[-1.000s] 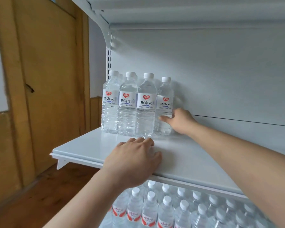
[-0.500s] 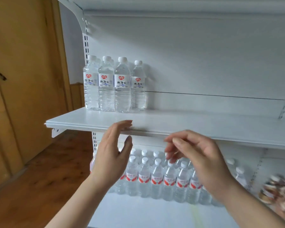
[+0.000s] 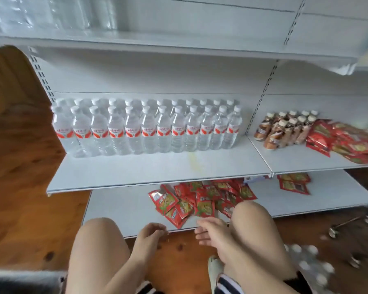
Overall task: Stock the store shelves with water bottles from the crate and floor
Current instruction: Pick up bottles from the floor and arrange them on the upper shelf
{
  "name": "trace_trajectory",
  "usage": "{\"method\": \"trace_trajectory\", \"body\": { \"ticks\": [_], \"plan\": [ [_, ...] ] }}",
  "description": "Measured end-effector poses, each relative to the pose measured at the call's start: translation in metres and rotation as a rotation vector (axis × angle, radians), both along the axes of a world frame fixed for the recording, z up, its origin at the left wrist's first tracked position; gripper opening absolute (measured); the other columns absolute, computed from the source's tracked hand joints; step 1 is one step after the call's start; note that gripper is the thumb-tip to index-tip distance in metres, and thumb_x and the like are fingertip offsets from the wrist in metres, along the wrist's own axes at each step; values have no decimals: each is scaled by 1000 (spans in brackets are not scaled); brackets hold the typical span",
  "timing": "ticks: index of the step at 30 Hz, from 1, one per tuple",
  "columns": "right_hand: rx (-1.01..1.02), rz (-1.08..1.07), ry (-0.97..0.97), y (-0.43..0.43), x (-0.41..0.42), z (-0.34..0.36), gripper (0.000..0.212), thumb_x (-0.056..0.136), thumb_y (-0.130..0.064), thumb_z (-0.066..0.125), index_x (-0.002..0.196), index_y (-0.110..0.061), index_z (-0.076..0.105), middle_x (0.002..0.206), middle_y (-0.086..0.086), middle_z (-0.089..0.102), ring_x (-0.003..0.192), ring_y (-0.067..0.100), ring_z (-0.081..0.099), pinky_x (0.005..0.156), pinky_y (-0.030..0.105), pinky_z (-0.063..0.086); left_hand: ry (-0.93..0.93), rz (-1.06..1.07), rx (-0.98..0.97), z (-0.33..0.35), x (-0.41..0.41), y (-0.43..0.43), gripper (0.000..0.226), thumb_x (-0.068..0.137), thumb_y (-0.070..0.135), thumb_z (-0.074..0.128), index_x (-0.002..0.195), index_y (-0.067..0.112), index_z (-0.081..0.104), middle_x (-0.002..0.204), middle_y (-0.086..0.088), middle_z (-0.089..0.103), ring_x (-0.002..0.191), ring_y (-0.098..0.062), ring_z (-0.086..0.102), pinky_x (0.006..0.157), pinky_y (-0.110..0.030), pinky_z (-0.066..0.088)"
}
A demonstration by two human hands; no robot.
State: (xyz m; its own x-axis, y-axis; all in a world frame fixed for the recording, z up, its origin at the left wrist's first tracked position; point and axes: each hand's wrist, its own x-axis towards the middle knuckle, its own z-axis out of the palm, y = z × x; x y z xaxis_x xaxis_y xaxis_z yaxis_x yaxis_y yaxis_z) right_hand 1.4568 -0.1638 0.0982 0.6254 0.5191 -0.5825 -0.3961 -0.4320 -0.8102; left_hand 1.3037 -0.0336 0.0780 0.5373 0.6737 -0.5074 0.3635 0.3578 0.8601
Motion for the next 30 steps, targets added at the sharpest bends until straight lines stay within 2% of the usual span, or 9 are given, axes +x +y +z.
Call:
{"method": "trace_trajectory", "body": {
  "ticks": [2,9,12,15,18,21,24,27,30],
  "plan": [
    [-28,-53,-9,-16,6,-8,14,99,-13,60,110,-8,67,78,11,71,60,19,67,54,29,55,104,-73,-22,-12,-2,-11,11,92,-3,58,97,0,67,76,-10,69,65,-21,60,58,-27,41],
    [-122,-110,-154,-105,21,-28,12,98,-13,59,98,-14,71,78,7,75,72,22,72,70,39,60,50,-271,24,16,63,-51,11,94,-1,55,97,-1,66,75,-12,66,59,-21,59,51,-26,42],
    [-95,-219,-194,-138,21,-21,15,99,-12,57,95,-18,70,78,5,74,69,17,70,62,32,56,-24,-451,91,25,99,-87,11,95,4,57,96,5,68,79,-7,70,67,-18,61,60,-29,46],
    [-63,-376,-188,-171,16,-15,14,100,-11,56,95,-14,68,80,9,72,66,17,67,58,26,53,30,-619,129,19,111,-114,11,93,-3,56,92,3,65,76,-10,65,55,-10,61,54,-25,46],
    [-64,-470,-236,-197,7,-14,12,99,-10,58,94,-12,69,76,8,71,60,13,67,60,27,55,66,-734,100,14,121,-131,3,83,6,64,86,7,65,75,-11,65,56,-17,61,54,-27,44],
    [-129,-510,-303,-223,-8,-19,12,98,-13,61,91,-18,70,71,4,73,59,13,67,63,30,57,30,-849,93,17,136,-157,19,70,20,65,84,8,68,77,-11,70,63,-23,63,61,-31,47],
    [-193,-603,-280,-257,-28,-25,15,97,-7,59,97,-18,69,71,4,72,64,17,66,66,35,55,-2,-992,83,21,143,-190,4,91,3,62,89,2,66,65,-6,68,53,-14,62,53,-25,47],
    [-251,-735,-307,-288,-48,-21,25,94,-3,57,92,-25,68,79,-1,71,69,14,65,68,35,55,-6,-1103,88,16,147,-217,13,96,-5,54,90,1,64,54,0,62,42,-5,57,44,-18,45],
    [-326,-833,-353,-309,-67,-20,27,92,-5,60,87,-30,69,80,-4,72,73,15,66,74,41,57,-9,-1214,117,7,152,-233,15,96,-4,55,89,5,65,57,2,66,49,-10,62,46,-18,46]
  ]
}}
